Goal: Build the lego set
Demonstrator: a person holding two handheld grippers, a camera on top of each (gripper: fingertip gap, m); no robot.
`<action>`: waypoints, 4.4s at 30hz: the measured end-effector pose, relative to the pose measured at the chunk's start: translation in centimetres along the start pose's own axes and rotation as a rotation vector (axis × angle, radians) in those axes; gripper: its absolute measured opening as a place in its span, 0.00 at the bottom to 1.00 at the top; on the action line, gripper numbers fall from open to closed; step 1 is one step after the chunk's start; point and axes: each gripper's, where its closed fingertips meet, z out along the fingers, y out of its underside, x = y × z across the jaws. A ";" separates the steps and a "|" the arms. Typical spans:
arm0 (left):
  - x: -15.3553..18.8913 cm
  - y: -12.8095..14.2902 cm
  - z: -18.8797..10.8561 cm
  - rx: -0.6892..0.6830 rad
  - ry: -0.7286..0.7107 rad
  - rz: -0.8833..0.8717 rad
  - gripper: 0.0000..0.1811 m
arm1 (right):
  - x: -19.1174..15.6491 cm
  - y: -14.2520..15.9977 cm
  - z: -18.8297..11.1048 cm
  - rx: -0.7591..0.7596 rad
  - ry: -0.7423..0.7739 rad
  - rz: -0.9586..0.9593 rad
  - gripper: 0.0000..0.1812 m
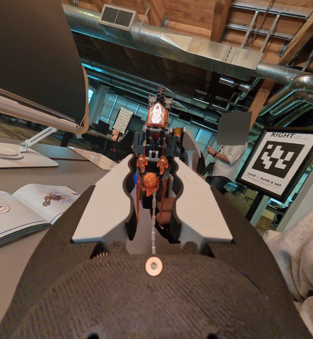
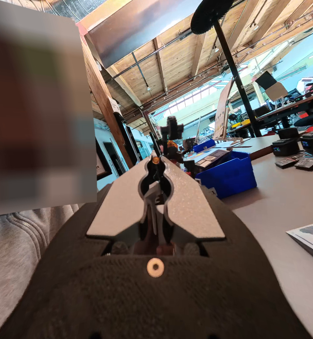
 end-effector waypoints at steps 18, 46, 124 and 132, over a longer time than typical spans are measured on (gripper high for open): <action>1.0 1.2 0.7 -0.045 0.021 0.050 0.19 | -0.5 0.0 -1.9 -0.008 0.035 -0.122 0.02; 1.5 0.3 0.4 0.012 0.077 0.004 0.19 | -1.3 -0.1 -2.1 -0.044 0.050 -0.198 0.07; 7.2 3.2 0.9 -0.181 0.592 -0.441 0.19 | -4.8 3.9 -4.8 -1.082 0.167 -1.569 0.29; 7.2 3.1 1.0 -0.160 0.596 -0.466 0.19 | -4.7 3.4 -4.6 -1.021 0.198 -1.575 0.25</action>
